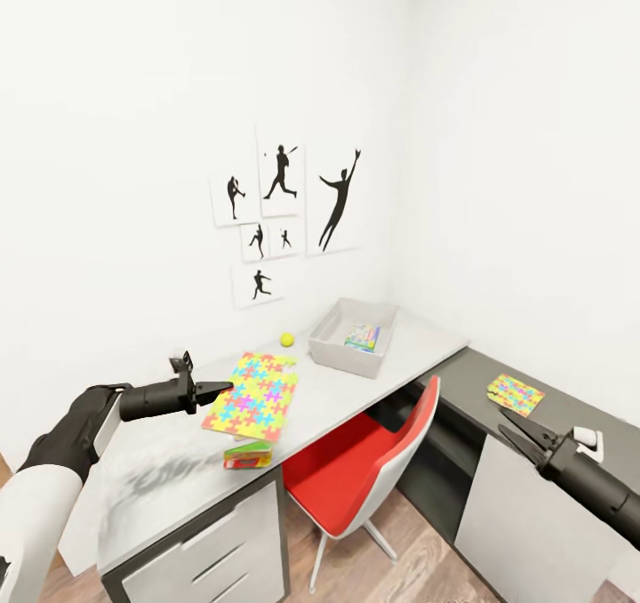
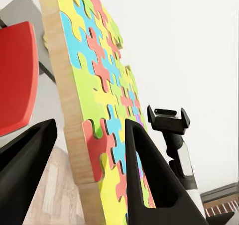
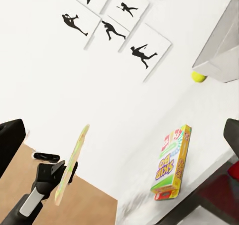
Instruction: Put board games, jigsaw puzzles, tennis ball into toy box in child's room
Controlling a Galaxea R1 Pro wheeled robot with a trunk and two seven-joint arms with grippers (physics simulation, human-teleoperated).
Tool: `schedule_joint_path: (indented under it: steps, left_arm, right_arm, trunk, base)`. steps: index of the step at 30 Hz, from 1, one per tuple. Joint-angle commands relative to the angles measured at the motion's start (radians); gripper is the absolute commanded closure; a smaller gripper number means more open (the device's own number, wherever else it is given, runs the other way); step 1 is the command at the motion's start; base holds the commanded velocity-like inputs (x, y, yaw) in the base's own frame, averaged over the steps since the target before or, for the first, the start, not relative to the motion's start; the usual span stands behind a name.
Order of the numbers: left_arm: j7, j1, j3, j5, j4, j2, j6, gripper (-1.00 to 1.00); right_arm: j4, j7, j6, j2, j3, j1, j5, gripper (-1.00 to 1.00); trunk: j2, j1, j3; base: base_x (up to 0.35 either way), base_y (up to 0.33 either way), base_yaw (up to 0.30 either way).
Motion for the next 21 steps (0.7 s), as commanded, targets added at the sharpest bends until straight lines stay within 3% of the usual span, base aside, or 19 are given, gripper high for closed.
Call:
schedule_joint_path:
  steps: [1,3,8,10,12,21]
  left_arm:
    - [-0.003,0.0,0.0,0.001,0.0,0.001,0.011,1.0]
    - [-0.003,0.0,0.0,0.0,0.0,0.001,0.011,1.0]
    - [-0.002,0.0,0.001,0.0,0.0,0.022,0.01,1.0]
    - [-0.003,0.0,0.002,0.001,0.0,0.028,0.01,1.0]
    - [-0.002,0.0,0.002,0.001,0.0,0.031,0.01,1.0]
    - [0.002,0.0,-0.002,0.0,0.0,0.032,0.001,1.0]
  right_arm:
    - [0.001,0.006,0.003,-0.001,-0.002,-0.001,0.005,-1.0]
    - [0.004,0.006,0.003,-0.002,-0.007,-0.001,0.005,-1.0]
    - [0.054,0.008,0.003,-0.008,-0.095,-0.002,0.005,-1.0]
    - [0.096,0.009,0.003,-0.023,-0.138,-0.003,0.004,-1.0]
    - [0.129,0.009,0.003,-0.036,-0.155,-0.003,0.004,-1.0]
    - [0.187,0.002,0.003,-0.051,-0.169,-0.014,0.018,-1.0]
  trunk:
    - [0.006,-0.004,0.002]
    - [0.02,-0.011,0.01]
    - [0.055,-0.031,0.029]
    - [0.069,-0.038,0.037]
    - [0.083,-0.046,0.044]
    - [0.083,-0.046,0.05]
  base:
    - [0.0,0.0,-0.259]
    - [0.0,0.0,-0.259]
    - [0.0,0.0,-0.259]
    - [0.0,0.0,-0.259]
    - [0.0,0.0,-0.259]
    - [0.011,-0.016,-0.208]
